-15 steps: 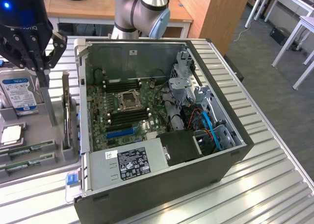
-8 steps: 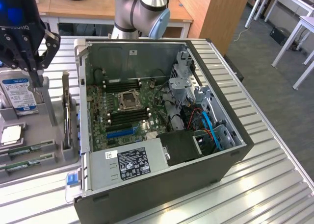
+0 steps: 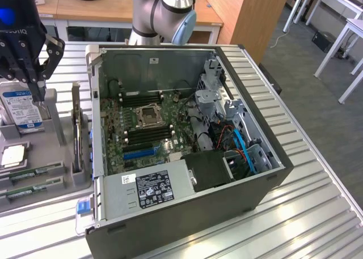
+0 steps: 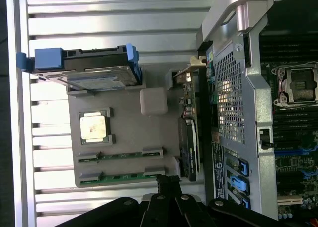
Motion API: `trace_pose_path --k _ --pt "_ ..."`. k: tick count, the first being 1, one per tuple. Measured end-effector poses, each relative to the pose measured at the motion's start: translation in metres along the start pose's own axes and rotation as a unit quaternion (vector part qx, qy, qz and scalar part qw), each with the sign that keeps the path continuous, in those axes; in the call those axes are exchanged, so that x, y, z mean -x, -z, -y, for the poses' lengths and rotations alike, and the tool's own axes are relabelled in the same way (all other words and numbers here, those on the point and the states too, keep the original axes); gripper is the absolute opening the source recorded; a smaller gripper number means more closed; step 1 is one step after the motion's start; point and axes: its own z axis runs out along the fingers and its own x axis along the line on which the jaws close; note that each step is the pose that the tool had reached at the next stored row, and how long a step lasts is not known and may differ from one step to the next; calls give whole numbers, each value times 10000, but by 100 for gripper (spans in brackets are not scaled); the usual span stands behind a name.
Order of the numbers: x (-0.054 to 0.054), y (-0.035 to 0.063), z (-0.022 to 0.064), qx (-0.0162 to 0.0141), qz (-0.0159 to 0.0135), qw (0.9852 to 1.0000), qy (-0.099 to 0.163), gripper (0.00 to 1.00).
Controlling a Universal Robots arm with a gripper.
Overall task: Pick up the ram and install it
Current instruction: 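Pick up the ram and move it above insertion slot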
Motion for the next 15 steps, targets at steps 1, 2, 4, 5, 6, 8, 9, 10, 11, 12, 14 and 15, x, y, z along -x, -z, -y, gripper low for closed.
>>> trace_pose_path --k 1,2,4,5,6,8,9,10,11,12,14,15 --pt "0 0 0 0 0 10000 0 11" --pt "0 0 0 0 0 10000 0 11" --pt "0 0 0 0 0 10000 0 11" --pt "1 -1 0 0 0 10000 -1 11" --pt "3 -1 0 0 0 10000 -1 11" --pt "5 -3 0 0 0 10000 1 11" --pt "7 -4 0 0 0 10000 9 11" --pt "7 -4 0 0 -1 10000 21 11" --pt "8 -5 -1 1 -2 10000 34 11" --pt "8 -6 -1 1 -2 10000 49 11" --pt "9 -7 0 2 -4 10000 83 11" --pt "9 -7 -1 3 -6 9999 116 11"
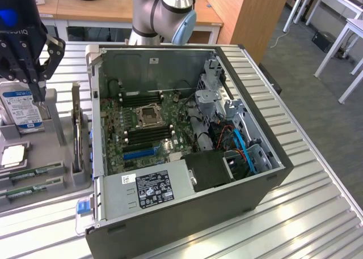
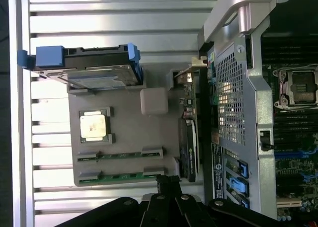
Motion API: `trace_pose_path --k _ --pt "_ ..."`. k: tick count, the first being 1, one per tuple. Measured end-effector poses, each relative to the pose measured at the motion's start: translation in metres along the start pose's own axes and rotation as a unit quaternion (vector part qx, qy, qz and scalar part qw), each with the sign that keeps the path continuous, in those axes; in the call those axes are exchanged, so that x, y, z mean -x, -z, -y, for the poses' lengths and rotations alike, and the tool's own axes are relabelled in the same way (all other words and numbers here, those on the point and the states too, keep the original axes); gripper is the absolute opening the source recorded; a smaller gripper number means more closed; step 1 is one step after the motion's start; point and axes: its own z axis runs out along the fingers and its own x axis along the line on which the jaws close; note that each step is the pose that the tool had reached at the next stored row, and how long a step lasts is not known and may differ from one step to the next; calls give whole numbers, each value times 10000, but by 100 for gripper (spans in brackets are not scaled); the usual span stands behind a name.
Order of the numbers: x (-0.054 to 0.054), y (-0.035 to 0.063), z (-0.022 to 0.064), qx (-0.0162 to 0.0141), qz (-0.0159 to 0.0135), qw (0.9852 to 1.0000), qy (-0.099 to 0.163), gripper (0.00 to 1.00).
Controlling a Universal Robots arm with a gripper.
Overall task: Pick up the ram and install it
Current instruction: 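Pick up the ram and move it above insertion slot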
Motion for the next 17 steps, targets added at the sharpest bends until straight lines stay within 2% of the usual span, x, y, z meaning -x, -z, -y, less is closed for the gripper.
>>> trace_pose_path --k 5,10,17 --pt "1 -5 0 6 -16 9996 286 11" --pt "2 -10 1 13 -33 9982 594 11" --pt "8 -11 0 14 -33 9982 607 11"
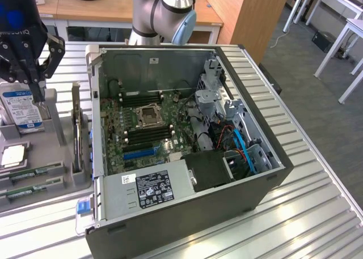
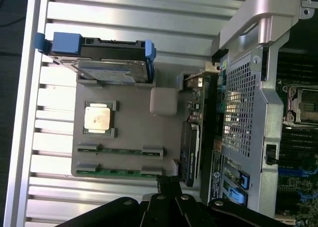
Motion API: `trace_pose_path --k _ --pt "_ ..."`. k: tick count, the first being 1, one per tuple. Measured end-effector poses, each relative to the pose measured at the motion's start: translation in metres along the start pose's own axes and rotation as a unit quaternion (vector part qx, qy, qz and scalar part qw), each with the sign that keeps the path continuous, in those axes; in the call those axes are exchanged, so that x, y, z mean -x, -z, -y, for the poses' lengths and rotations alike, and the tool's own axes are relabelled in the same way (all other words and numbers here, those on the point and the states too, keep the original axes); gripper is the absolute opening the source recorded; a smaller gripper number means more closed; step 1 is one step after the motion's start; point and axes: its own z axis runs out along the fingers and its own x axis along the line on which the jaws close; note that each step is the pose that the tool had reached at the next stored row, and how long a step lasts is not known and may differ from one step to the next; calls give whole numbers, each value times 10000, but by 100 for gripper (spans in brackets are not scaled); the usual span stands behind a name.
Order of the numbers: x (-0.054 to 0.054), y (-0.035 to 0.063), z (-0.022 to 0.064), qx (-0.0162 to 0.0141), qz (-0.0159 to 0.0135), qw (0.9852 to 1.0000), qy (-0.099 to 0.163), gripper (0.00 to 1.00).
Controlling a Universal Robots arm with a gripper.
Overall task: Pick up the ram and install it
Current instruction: 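Pick up the ram and move it above insertion slot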
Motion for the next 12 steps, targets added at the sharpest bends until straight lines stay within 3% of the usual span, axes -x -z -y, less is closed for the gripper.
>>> trace_pose_path --k 6,12 --pt "62 0 4 0 -4 10000 31 11" --pt "92 -5 6 8 -29 9994 346 11"
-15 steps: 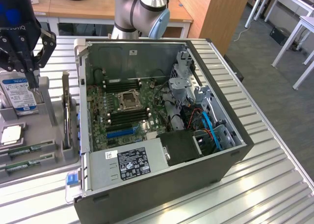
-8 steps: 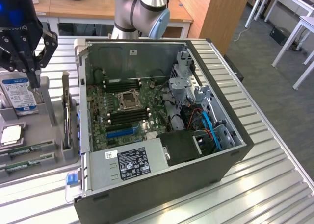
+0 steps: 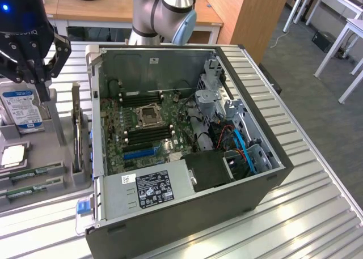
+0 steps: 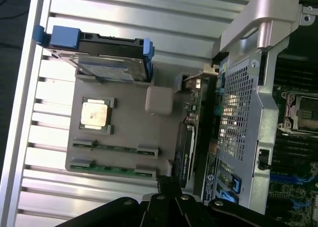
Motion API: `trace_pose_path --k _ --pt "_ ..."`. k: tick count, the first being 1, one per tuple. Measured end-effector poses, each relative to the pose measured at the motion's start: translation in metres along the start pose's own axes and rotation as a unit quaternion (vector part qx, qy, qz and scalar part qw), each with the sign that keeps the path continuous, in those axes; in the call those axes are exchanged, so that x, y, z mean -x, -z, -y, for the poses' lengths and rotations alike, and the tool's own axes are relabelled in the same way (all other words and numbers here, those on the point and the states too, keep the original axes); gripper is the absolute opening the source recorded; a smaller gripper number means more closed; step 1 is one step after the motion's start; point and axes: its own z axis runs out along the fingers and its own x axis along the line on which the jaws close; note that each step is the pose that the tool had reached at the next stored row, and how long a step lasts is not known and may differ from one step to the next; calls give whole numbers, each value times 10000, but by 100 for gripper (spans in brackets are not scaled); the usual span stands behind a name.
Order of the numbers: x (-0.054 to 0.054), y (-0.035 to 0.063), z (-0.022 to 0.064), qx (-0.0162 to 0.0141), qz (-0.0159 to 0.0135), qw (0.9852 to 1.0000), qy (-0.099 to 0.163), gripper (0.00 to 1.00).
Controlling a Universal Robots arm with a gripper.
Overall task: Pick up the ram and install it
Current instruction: 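Pick up the ram and move it above insertion slot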
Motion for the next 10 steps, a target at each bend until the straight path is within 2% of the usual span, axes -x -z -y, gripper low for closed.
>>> trace_pose_path --k 5,10 --pt "1 -6 0 8 -21 9990 454 11" --pt "1 -17 1 17 -41 9959 907 11"
